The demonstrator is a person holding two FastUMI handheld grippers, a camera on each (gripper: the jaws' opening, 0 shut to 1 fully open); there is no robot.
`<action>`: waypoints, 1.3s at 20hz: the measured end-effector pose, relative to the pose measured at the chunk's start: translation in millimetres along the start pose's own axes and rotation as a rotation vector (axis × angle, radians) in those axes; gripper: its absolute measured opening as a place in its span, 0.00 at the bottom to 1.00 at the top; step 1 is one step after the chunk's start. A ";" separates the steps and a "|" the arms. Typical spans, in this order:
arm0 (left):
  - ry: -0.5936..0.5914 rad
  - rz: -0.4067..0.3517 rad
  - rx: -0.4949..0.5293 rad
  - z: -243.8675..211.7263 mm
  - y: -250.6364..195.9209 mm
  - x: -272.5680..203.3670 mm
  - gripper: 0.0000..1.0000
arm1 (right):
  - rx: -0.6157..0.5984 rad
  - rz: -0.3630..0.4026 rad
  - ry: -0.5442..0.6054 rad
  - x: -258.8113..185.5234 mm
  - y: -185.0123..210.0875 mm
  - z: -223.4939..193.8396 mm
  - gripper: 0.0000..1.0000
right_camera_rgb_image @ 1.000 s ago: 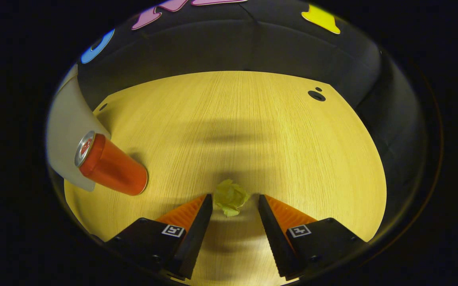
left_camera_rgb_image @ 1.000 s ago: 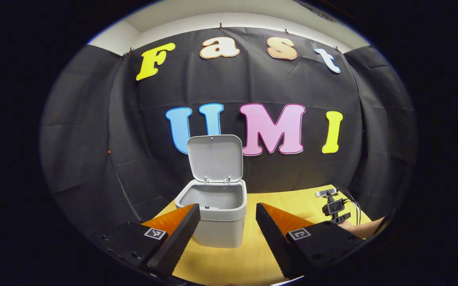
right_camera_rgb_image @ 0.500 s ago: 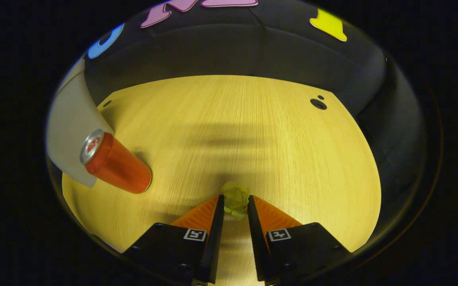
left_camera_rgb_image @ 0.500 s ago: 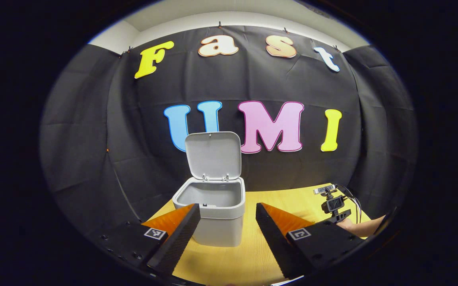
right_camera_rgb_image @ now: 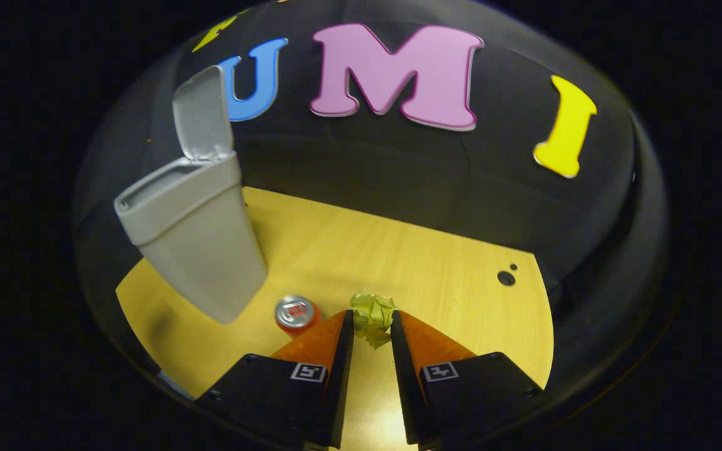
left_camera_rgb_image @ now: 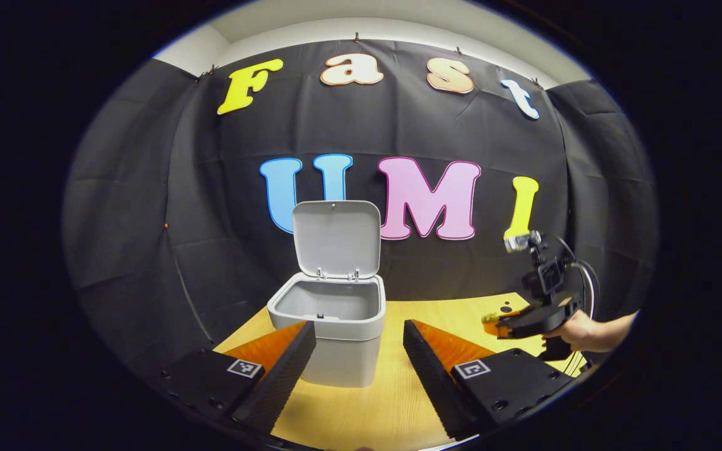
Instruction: Press the lid of the desktop garbage bin to open it, pick up the crumpled paper on the desktop and throw it into the bin, then pick up the pop can on the desktop and drop it into the bin, and finally close the garbage bin lid.
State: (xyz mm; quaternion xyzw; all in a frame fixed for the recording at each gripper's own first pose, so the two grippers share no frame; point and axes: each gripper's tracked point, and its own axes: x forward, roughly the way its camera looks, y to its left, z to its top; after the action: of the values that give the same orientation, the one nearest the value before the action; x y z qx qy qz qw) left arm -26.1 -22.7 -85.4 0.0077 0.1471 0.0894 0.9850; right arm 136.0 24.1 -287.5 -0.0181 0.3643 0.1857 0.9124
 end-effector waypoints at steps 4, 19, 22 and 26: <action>-0.013 0.011 -0.033 1.0 13.6 0.8 0.95 | -0.067 0.153 -0.125 -19.1 67.5 88.6 0.40; 0.000 0.182 -0.029 -16.8 114.7 -38.5 0.95 | -0.231 0.405 -0.218 24.4 263.0 164.8 0.45; 0.008 0.195 -0.038 -19.8 123.3 -40.3 0.95 | -0.227 0.375 -0.233 26.2 257.6 166.6 0.99; -0.006 0.146 -0.026 -20.9 113.5 -34.4 0.95 | -0.172 0.344 -0.280 11.9 237.4 180.6 0.98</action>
State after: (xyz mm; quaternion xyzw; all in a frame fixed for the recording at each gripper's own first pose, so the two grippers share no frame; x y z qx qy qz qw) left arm -84.3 82.6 -90.8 0.0059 0.1420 0.1627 0.9764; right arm 179.2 279.2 -138.7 -0.0076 0.2148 0.3696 0.9040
